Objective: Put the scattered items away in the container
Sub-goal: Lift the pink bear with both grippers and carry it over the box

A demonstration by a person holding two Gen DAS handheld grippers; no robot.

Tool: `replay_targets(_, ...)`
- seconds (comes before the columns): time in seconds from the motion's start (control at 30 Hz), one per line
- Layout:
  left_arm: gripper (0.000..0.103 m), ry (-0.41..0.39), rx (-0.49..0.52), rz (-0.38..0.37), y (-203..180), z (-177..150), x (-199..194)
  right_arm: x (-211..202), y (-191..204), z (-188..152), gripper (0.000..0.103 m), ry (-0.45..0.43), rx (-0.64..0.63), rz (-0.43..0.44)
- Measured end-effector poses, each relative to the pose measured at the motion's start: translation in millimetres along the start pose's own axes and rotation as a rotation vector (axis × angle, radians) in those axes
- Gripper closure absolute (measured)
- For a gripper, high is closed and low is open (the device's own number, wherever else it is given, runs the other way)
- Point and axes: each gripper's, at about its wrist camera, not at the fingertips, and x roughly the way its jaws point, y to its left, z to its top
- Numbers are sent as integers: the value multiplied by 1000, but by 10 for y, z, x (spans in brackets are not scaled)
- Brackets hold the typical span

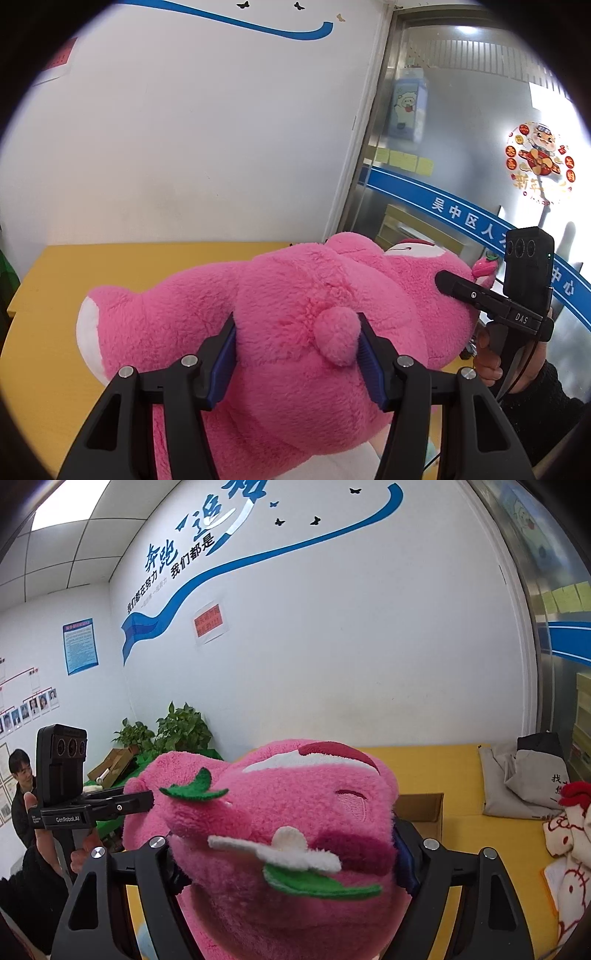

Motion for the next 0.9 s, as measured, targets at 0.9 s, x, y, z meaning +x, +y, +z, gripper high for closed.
replay_targets(0.9,53,362,-178,164,798,-550,2763,2431,-2139,-830,19,268,419,-162)
